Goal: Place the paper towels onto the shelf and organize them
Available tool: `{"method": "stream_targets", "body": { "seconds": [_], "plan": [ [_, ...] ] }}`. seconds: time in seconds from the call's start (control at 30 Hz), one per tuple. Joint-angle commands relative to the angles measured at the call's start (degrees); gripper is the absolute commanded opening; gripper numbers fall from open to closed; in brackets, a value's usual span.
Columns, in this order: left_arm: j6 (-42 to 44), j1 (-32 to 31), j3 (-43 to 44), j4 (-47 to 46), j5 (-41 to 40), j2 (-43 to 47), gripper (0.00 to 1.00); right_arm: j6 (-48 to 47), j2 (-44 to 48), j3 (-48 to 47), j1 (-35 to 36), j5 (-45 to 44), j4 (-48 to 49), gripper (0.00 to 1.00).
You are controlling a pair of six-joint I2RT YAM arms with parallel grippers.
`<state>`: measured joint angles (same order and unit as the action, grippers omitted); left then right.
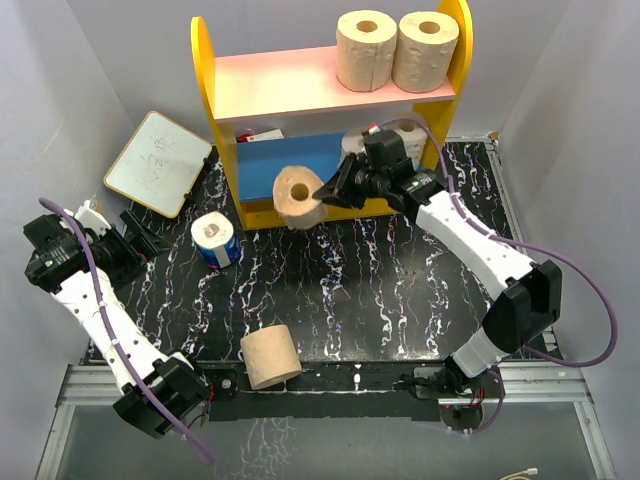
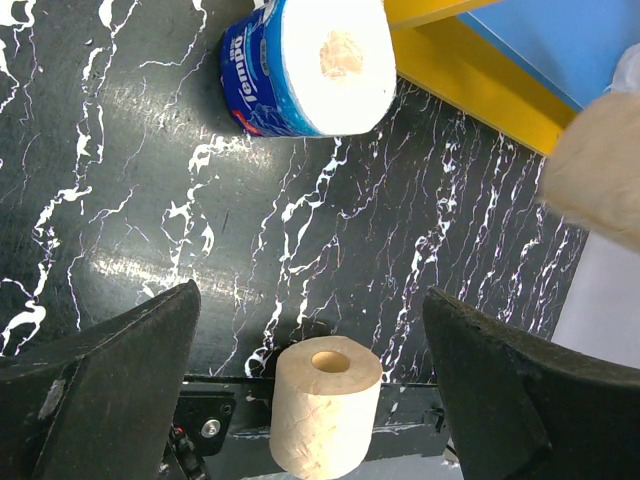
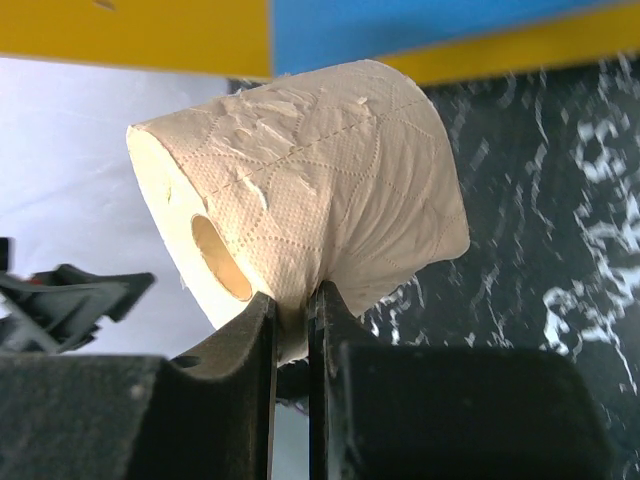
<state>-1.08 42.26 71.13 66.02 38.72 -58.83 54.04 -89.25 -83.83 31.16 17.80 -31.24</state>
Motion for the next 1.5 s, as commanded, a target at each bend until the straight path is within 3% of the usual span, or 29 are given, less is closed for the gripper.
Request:
{"method": "stream_targets", "body": {
  "seconds": [0.0,0.33,0.57,0.93,1.23,1.47],
  "plan": [
    [-0.1,0.4,-0.5,0.5,0.5,0.7,0.92,-3.6,1.7,-12.2,-0.1,-2.5,2.8,0.00],
    [0.0,0.4,-0.4,0.6,0.8,0.6,0.92,-9.1,-0.5,-28.4,-0.4,-4.7,1.1,0.00],
    [-0.1,0.3,-0.4,0.6,0.7,0.6,0.92,-3.9,-1.9,-33.0,-2.7,1.9,3.0,0.00],
    [-0.2,0.4,-0.4,0.6,0.3,0.9,0.92,1.1,-6.3,-43.9,-4.4,-1.3,7.6,0.00],
    [-0.4,0.4,-0.5,0.6,0.1,1.3,0.92,1.6,-8.5,-48.9,-4.7,-3.3,8.2,0.00],
    [-0.3,0.3,-0.5,0.5,0.2,0.9,0.92,1.1,-7.1,-47.7,-4.8,-2.3,6.3,0.00]
  ]
}}
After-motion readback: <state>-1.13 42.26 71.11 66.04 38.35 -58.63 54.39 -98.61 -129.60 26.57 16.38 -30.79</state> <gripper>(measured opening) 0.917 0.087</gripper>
